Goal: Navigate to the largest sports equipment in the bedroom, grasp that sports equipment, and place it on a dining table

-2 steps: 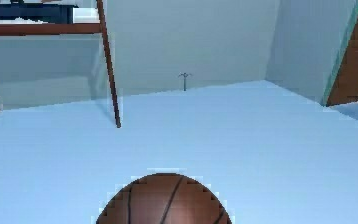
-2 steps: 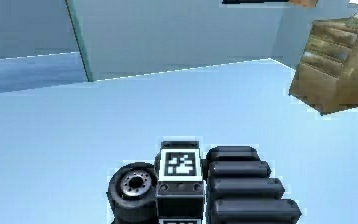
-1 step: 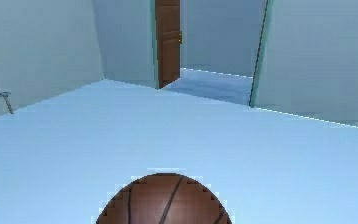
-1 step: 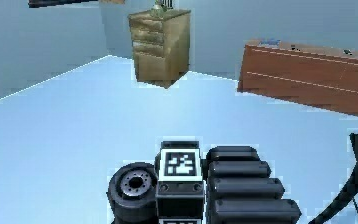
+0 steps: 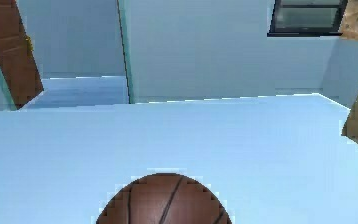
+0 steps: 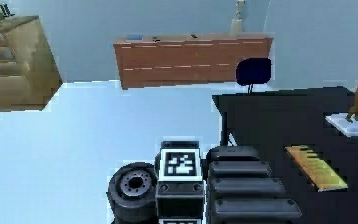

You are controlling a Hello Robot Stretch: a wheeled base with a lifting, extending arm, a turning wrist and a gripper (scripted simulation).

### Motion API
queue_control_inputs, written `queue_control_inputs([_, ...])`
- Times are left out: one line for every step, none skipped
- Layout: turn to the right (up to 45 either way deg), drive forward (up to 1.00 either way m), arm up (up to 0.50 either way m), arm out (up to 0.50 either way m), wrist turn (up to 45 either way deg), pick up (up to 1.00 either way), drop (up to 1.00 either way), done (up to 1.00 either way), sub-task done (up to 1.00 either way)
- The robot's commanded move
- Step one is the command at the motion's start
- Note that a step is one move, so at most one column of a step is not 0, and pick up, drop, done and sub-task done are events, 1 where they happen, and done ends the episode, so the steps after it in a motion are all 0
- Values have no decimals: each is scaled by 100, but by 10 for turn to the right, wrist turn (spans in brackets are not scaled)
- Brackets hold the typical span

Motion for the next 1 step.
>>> queue_control_inputs([-450, 0, 0, 0, 0, 0, 0, 0, 0])
